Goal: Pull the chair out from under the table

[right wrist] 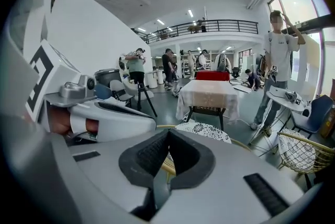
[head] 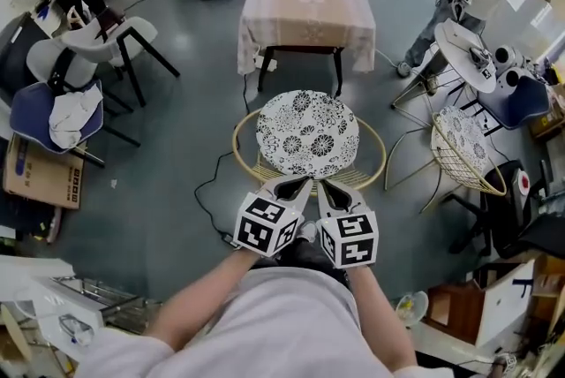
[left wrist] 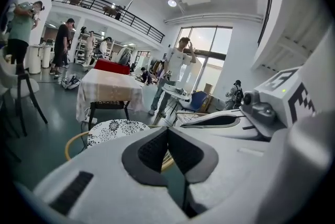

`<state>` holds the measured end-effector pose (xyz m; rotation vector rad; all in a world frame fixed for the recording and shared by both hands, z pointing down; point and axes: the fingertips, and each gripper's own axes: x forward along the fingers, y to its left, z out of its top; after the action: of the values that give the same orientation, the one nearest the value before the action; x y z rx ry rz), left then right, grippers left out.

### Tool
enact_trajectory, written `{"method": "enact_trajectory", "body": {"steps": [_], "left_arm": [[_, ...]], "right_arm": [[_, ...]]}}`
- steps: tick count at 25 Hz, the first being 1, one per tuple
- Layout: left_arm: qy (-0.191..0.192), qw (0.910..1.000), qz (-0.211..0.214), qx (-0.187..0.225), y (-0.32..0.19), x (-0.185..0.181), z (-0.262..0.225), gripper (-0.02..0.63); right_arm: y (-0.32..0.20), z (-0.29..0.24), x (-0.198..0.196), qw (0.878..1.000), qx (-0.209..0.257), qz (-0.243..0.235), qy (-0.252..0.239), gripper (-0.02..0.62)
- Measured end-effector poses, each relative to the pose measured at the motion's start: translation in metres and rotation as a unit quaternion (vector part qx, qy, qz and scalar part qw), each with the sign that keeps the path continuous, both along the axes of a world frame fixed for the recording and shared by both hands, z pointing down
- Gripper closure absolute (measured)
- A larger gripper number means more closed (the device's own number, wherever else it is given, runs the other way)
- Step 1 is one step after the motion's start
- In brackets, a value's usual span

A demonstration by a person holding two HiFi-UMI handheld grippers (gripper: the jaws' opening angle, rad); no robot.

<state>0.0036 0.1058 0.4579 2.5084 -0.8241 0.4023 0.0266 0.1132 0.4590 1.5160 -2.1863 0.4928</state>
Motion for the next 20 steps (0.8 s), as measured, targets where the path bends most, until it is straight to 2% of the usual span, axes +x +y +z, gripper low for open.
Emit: {"method": "enact_trajectory", "body": {"steps": [11,20], "left_arm": [[-0.033,0.9994,-0.009,0.008,-0.008,0.007,0.005,0.6],[-0.043,0.9989,-0.015,0.009,-0.011,0.003,0.008,0.6]], "right_arm": [[-0.003,0.001,0.011,1.0,0.001,0.016,-0.013,0.594],[-0.007,0.003,0.009,1.0,0.001,0.016,-0.012,0.594]]}}
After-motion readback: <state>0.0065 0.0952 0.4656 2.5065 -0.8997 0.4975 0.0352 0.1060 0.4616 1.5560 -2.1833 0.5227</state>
